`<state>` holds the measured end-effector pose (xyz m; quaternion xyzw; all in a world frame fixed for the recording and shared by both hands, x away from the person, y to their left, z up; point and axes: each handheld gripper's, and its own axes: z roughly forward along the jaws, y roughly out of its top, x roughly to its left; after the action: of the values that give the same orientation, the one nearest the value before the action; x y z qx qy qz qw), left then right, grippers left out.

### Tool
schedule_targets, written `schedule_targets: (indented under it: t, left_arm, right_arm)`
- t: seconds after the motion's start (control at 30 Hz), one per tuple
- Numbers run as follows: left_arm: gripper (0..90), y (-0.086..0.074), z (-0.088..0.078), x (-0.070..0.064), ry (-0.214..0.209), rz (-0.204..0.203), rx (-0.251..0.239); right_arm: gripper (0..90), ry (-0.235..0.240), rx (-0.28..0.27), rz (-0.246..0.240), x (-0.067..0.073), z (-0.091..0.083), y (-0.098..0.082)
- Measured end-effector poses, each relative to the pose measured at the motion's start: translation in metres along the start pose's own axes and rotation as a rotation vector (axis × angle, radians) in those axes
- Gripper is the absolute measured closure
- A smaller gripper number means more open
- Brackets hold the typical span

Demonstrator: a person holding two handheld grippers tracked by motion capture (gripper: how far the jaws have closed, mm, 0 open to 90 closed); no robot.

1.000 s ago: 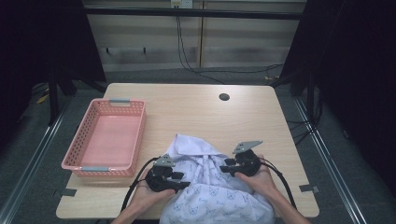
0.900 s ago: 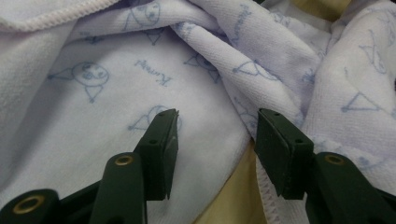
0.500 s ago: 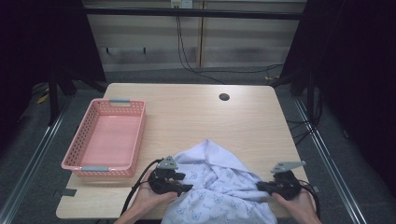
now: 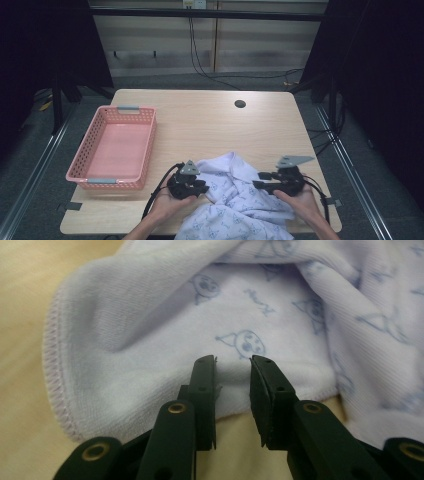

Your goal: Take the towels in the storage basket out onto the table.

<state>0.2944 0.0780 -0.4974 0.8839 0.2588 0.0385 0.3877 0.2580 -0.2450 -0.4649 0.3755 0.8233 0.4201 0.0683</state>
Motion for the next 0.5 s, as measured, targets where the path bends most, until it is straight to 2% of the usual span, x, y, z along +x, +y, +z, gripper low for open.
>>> schedule_targets:
  t: [0.03, 0.07, 0.13, 0.17, 0.2, 0.23, 0.27, 0.3, 0.33, 0.37, 0.4, 0.47, 0.5]
  left_arm:
    - [72.8, 0.001, 0.002, 0.002, 0.008, 0.000, -0.005]
    - [72.7, 0.004, 0.003, 0.008, -0.003, -0.007, 0.003]
    - [72.6, 0.007, 0.007, 0.013, 0.027, -0.025, -0.016]
    - [71.6, 0.007, 0.009, 0.016, 0.025, -0.031, -0.030]
    - [70.7, 0.007, 0.010, 0.018, 0.009, -0.043, -0.044]
    - [69.2, 0.007, 0.010, 0.020, 0.000, -0.056, -0.045]
    - [66.4, 0.007, 0.009, 0.020, -0.014, -0.064, -0.043]
    - [61.0, 0.008, 0.009, 0.018, -0.022, -0.073, -0.042]
    - [58.8, 0.008, 0.008, 0.016, -0.023, -0.070, -0.044]
    - [58.9, 0.009, 0.006, 0.012, -0.036, -0.059, -0.063]
    - [59.1, 0.010, 0.005, 0.010, -0.063, -0.061, -0.079]
    - [59.6, 0.011, 0.005, 0.005, -0.108, -0.055, -0.091]
    - [59.6, 0.011, 0.007, 0.002, -0.115, -0.044, -0.077]
  right_arm:
    - [54.6, 0.002, 0.002, -0.016, 0.001, 0.011, 0.006]
    - [53.4, 0.017, 0.010, -0.023, 0.001, 0.018, 0.010]
    - [51.1, 0.007, 0.021, -0.043, 0.003, 0.035, 0.021]
    - [50.5, 0.028, 0.020, -0.040, 0.002, 0.042, 0.025]
    - [50.3, 0.019, 0.042, -0.035, 0.002, 0.049, 0.027]
    - [51.8, -0.023, 0.078, -0.041, 0.002, 0.056, 0.028]
    - [59.8, -0.061, 0.086, -0.034, 0.000, 0.060, 0.028]
    - [71.3, -0.039, 0.070, -0.015, -0.004, 0.062, 0.027]
    - [78.7, -0.055, 0.059, -0.010, -0.005, 0.061, 0.027]
    - [81.5, -0.059, 0.038, -0.008, -0.007, 0.057, 0.027]
    - [85.3, -0.041, -0.004, 0.008, -0.009, 0.049, 0.029]
    - [86.8, -0.079, -0.036, 0.003, -0.012, 0.035, 0.030]
    - [87.1, -0.075, -0.044, 0.018, -0.015, 0.029, 0.028]
